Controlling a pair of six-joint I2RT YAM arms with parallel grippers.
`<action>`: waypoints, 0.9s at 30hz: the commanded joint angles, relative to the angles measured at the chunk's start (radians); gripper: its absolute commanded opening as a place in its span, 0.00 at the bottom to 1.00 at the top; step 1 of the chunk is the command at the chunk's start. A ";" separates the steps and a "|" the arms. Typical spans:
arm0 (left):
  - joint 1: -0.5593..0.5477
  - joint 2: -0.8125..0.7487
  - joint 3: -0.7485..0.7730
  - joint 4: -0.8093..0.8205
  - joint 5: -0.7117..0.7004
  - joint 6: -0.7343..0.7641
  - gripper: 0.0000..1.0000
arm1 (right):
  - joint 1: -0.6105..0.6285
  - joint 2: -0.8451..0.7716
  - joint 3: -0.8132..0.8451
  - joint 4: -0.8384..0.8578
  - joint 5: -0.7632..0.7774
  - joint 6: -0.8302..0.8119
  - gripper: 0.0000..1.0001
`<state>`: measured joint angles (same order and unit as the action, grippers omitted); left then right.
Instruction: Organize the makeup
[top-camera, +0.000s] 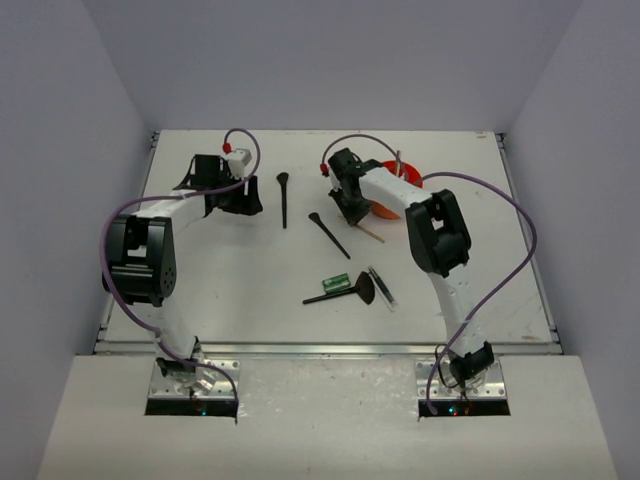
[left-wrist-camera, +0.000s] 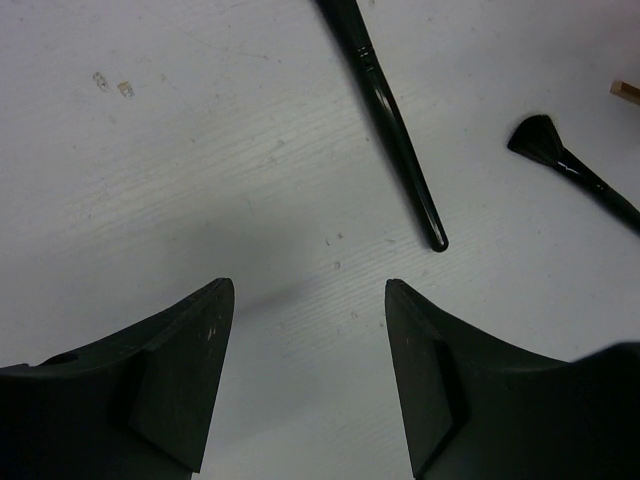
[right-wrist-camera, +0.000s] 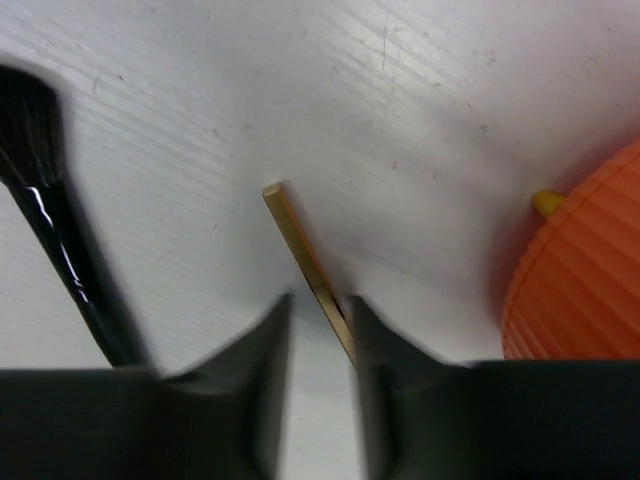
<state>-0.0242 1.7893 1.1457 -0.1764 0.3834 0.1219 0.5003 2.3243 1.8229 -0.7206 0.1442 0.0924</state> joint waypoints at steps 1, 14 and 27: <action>0.015 -0.045 -0.007 0.024 0.010 -0.005 0.60 | 0.008 0.022 -0.047 -0.045 -0.040 0.002 0.10; 0.014 -0.039 -0.003 0.028 0.008 -0.014 0.60 | 0.032 -0.218 -0.235 0.122 0.055 -0.014 0.00; 0.015 -0.041 -0.009 0.023 0.001 -0.013 0.60 | 0.036 -0.569 -0.273 0.381 -0.054 -0.022 0.00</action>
<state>-0.0242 1.7893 1.1374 -0.1764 0.3836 0.1219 0.5453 1.8829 1.5768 -0.5036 0.1595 0.0485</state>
